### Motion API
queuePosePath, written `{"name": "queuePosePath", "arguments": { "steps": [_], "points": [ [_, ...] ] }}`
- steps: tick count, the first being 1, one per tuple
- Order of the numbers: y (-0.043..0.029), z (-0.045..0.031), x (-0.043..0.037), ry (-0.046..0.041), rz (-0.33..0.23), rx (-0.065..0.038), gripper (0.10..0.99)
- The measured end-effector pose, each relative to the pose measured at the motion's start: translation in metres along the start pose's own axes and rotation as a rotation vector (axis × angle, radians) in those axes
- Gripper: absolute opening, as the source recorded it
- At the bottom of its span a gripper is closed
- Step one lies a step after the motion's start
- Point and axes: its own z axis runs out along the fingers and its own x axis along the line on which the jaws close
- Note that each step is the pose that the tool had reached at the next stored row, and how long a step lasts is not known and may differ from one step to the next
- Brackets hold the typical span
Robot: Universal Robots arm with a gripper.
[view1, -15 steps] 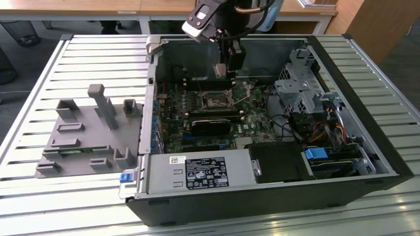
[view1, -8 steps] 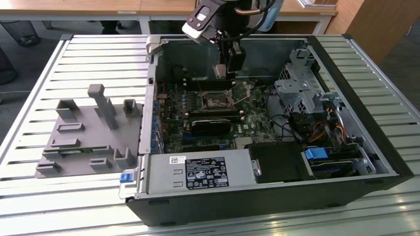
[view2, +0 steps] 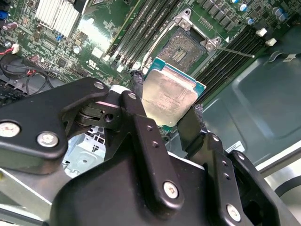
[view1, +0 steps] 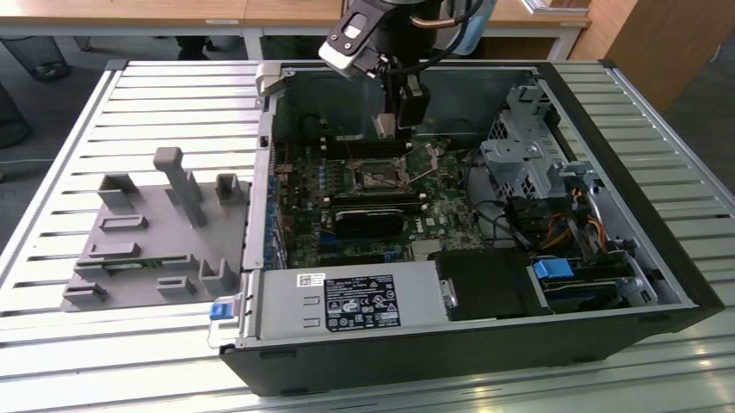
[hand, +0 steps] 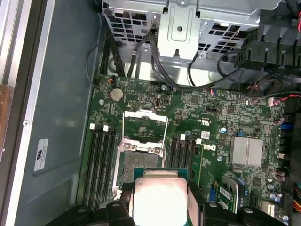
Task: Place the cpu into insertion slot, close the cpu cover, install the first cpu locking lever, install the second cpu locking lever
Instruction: 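Place the cpu into insertion slot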
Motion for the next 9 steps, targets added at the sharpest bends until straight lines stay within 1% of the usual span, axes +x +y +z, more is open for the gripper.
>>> {"name": "queuePosePath", "arguments": {
  "steps": [9],
  "points": [
    [-0.0002, 0.0027, -0.0001, 0.0002, 0.0, 0.0, 0.541]
  ]
}}
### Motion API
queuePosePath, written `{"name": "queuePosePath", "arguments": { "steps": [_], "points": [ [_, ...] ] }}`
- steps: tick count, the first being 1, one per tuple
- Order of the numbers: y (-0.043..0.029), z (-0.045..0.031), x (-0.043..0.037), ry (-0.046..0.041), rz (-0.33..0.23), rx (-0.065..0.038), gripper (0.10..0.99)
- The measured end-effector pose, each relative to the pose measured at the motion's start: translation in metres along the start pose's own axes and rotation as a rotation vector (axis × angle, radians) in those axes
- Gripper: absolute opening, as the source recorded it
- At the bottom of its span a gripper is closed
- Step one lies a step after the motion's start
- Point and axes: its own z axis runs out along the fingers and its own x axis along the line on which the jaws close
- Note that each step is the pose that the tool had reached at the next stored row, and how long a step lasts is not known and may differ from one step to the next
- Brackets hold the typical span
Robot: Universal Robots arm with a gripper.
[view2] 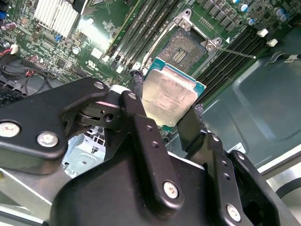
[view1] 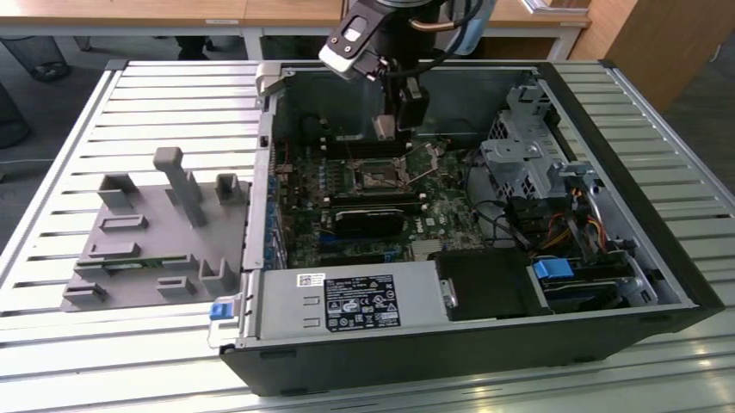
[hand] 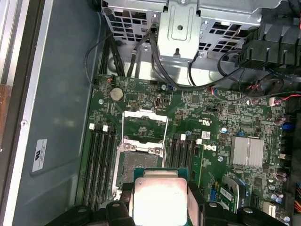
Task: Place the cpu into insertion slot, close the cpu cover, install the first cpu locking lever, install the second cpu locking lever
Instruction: 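Place the cpu into insertion slot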
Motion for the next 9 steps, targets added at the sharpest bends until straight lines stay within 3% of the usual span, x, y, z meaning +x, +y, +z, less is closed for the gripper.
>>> {"name": "queuePosePath", "arguments": {
  "steps": [9],
  "points": [
    [-0.0005, 0.0061, -0.0001, 0.0, 0.0, 0.0, 0.541]
  ]
}}
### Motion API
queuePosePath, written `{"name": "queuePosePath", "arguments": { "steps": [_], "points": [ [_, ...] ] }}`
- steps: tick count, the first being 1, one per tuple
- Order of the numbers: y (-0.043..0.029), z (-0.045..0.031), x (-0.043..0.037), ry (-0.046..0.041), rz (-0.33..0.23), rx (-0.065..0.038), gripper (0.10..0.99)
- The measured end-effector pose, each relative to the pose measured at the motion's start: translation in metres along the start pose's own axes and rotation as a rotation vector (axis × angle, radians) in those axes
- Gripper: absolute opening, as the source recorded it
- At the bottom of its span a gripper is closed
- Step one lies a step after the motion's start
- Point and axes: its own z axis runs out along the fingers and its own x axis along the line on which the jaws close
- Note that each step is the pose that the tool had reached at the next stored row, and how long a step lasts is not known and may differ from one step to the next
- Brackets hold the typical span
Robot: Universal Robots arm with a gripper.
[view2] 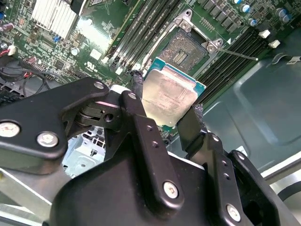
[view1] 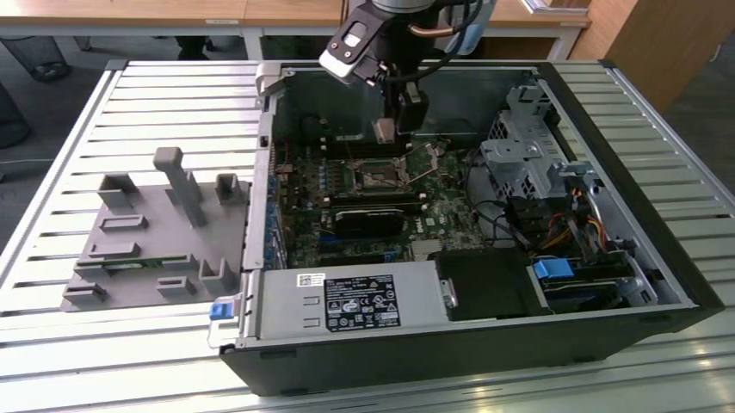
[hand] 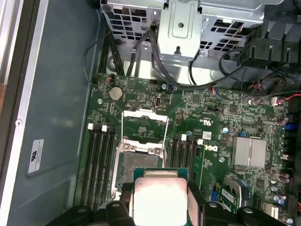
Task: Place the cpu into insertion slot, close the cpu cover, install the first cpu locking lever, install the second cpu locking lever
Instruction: 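Place the cpu into insertion slot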
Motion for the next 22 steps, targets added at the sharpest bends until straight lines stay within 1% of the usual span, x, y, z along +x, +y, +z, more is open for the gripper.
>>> {"name": "queuePosePath", "arguments": {
  "steps": [12, 15, 19, 22],
  "points": [
    [-0.0007, 0.0088, 0.0009, -0.0002, 0.0, 0.0, 0.541],
    [-0.0006, 0.0126, 0.0047, -0.0002, 0.0, 0.0, 0.541],
    [-0.0006, 0.0199, 0.0106, -0.0004, 0.003, 0.0, 0.541],
    [-0.0007, 0.0256, 0.0138, -0.0014, 0.017, 0.0, 0.541]
  ]
}}
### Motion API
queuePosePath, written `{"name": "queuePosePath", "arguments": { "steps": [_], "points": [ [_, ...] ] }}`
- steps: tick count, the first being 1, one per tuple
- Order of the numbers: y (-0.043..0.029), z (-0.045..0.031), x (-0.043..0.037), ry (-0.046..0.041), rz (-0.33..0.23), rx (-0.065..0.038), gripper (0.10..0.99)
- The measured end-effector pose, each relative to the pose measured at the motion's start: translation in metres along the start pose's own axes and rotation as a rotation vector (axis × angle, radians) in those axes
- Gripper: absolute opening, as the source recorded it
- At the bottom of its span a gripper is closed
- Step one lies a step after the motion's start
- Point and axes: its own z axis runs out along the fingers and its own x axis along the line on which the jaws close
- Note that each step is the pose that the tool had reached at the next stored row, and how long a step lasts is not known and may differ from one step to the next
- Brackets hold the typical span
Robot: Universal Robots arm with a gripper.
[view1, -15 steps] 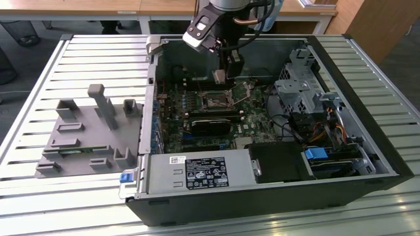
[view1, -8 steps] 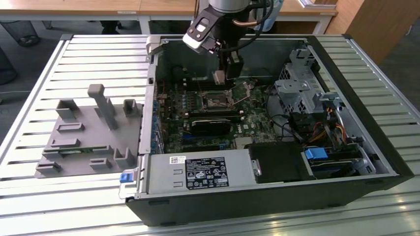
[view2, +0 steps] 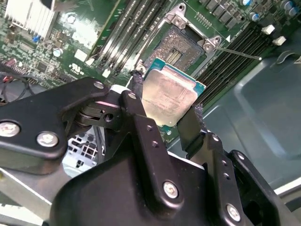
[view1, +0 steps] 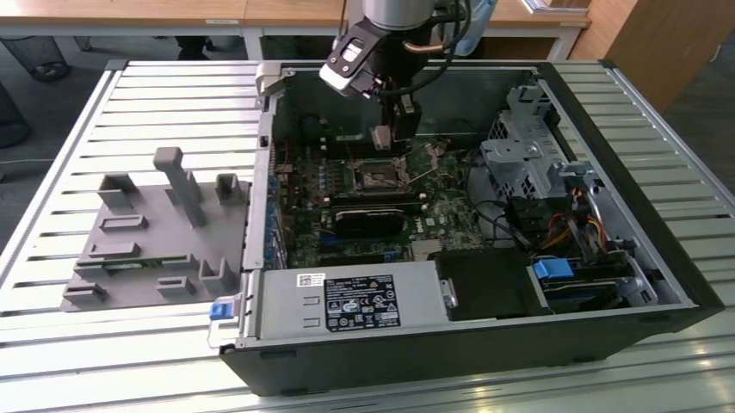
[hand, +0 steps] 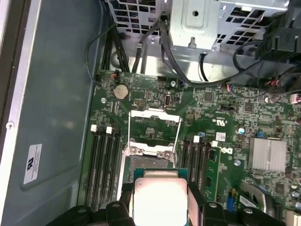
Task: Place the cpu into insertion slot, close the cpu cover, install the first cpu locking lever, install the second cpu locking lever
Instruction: 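Place the cpu into insertion slot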
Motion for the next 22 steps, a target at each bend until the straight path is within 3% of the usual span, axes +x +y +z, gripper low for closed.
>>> {"name": "queuePosePath", "arguments": {
  "steps": [7, 22],
  "points": [
    [-0.0008, 0.0127, 0.0033, -0.0047, 0.052, -0.001, 0.541],
    [-0.0026, 0.0393, 0.0081, -0.0056, 0.057, 0.002, 0.541]
  ]
}}
